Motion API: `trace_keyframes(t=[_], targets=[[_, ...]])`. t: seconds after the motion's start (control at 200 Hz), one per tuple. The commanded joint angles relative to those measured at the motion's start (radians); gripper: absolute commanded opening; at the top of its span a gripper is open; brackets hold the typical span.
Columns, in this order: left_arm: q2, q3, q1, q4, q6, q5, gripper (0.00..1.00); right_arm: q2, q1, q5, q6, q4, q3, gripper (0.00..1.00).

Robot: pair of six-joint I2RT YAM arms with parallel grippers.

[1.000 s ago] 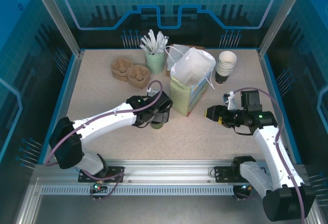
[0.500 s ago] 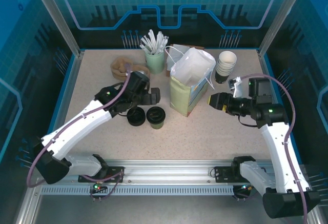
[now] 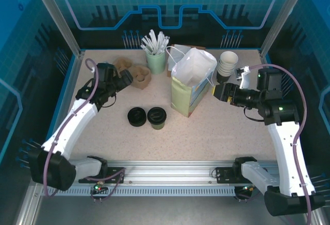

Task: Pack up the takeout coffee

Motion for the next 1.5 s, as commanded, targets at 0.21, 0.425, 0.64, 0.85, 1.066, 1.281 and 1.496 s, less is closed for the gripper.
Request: trace_keyframes(t=[0.21, 0.425, 0.64, 0.85, 1.066, 1.281, 1.496], targets=[[0.278, 0.064, 0.099, 0.211, -0.111, 0.266, 0.85, 0.053, -0.017, -0.045, 0.0, 0.039, -0.001, 0.62], [0.427, 0.165, 0.105, 0.223, -0.117, 0.329, 0.72, 0.072, -0.018, -0.042, -0.01, 0.043, -0.009, 0.61], [0.493, 0.197, 0.104, 0.246, -0.13, 0.339, 0.63, 0.086, -0.02, -0.041, -0.017, 0.043, -0.02, 0.6], [0.513, 0.206, 0.104, 0.244, -0.13, 0.331, 0.62, 0.091, -0.019, -0.038, -0.02, 0.043, -0.02, 0.6], [0.527, 0.207, 0.104, 0.25, -0.134, 0.332, 0.62, 0.092, -0.021, -0.041, -0.02, 0.045, -0.029, 0.6], [0.534, 0.214, 0.104, 0.253, -0.133, 0.326, 0.62, 0.091, -0.022, -0.039, -0.025, 0.041, -0.028, 0.6], [0.548, 0.23, 0.104, 0.259, -0.136, 0.335, 0.62, 0.091, -0.027, -0.038, -0.026, 0.039, -0.028, 0.6]])
